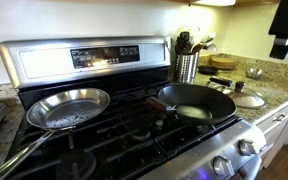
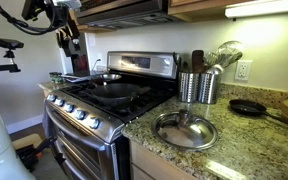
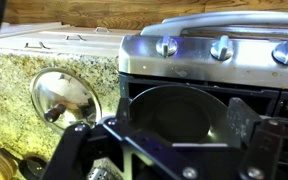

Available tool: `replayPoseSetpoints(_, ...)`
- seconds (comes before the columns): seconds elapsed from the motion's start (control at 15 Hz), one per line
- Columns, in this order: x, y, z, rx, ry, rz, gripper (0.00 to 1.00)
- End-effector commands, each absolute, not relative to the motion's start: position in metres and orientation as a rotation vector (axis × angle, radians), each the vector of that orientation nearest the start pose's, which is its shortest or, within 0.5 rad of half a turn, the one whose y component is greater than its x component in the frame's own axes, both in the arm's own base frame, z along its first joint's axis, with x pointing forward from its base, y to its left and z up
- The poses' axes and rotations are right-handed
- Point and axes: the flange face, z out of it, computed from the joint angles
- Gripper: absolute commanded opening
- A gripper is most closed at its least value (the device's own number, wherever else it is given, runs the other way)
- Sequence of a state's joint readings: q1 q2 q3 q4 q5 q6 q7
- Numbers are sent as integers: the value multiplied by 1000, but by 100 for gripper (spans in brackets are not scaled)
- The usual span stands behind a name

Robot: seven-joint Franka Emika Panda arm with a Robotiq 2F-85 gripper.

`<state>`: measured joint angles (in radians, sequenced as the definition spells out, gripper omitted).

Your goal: Put the lid on the black pan

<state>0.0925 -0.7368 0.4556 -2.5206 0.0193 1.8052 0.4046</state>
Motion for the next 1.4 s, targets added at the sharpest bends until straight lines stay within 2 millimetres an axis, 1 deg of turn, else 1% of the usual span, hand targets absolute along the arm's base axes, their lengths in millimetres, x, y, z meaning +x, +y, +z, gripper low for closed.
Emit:
replayPoseSetpoints(0.0, 287, 191, 491, -3408, -45, -149, 100)
replayPoseSetpoints(0.4, 287, 191, 491, -3408, -45, -149, 100)
replayPoseSetpoints(0.53, 293, 180, 496, -3382, -63, -105, 100)
replayPoseSetpoints(0.8, 307, 138, 499, -3334, -19, -17, 100)
replayPoseSetpoints(0.93, 315, 115, 495, -3295, 2, 39, 100)
replayPoseSetpoints(1.0, 319, 102, 491, -3288, 20, 51, 100)
replayPoseSetpoints(1.2, 331, 66, 479, -3298, 62, 52, 100)
replayPoseSetpoints(1.33, 339, 45, 475, -3336, 84, -3, 100)
